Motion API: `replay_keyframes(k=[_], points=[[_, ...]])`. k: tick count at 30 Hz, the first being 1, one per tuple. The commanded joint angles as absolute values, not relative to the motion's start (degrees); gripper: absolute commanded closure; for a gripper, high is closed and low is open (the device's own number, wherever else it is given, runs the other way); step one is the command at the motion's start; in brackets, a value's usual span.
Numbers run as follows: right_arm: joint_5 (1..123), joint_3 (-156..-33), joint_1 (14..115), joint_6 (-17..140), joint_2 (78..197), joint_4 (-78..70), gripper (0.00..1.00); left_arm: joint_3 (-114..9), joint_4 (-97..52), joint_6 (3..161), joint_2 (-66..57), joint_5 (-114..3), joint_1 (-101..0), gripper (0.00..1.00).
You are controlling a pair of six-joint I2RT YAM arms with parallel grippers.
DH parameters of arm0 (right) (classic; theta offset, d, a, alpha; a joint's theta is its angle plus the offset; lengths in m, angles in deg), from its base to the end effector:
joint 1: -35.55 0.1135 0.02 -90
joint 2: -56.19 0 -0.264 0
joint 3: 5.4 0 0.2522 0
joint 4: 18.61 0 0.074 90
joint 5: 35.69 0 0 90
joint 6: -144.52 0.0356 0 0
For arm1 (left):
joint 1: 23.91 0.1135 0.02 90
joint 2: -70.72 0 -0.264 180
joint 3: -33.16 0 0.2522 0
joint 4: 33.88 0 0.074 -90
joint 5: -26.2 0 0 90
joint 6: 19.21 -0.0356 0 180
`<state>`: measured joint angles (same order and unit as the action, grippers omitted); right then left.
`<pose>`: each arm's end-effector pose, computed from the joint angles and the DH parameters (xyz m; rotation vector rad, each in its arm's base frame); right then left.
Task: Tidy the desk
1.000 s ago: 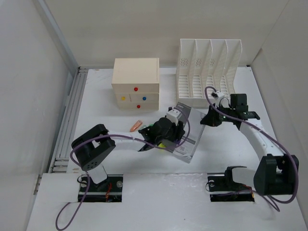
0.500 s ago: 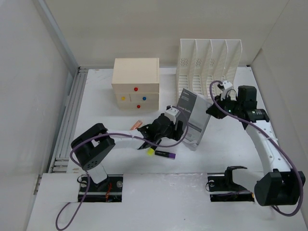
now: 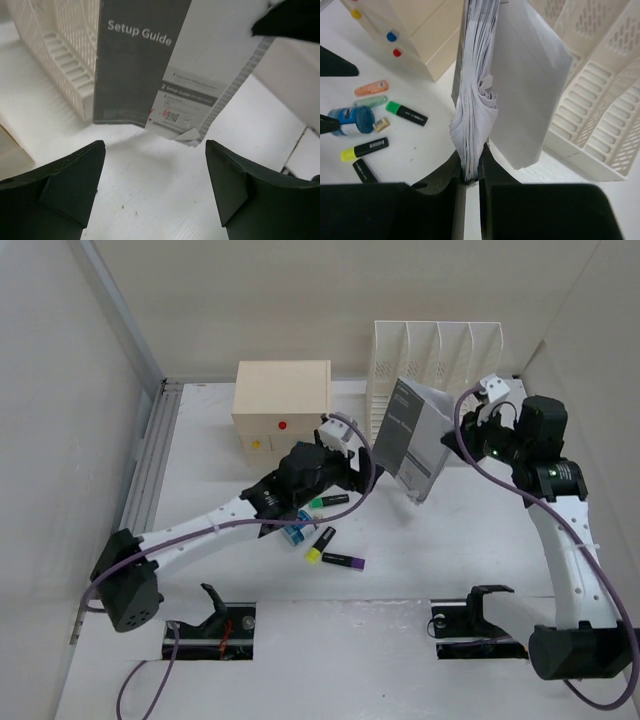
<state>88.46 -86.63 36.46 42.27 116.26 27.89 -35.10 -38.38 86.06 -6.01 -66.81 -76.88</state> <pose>0.2166 0.0234 0.3890 -0.5925 1.8700 0.4682 0.1931 -0.2529 0.3257 0.5134 1.6336 -0.8586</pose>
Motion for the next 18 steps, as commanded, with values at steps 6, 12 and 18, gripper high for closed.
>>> replay_keyframes(k=[6,12,18], points=[[78.7,-96.9,36.5,45.2,111.8,16.2,1.0,-42.3,-28.7,86.4,4.0,-63.1,-76.4,0.21],[66.8,-98.0,36.5,47.0,114.8,7.7,1.0,-41.2,-20.2,83.8,13.6,-69.4,-75.9,0.1],[57.7,-99.3,37.7,48.9,119.4,0.9,1.0,-36.4,-17.3,83.3,23.9,-73.9,-74.5,0.0]])
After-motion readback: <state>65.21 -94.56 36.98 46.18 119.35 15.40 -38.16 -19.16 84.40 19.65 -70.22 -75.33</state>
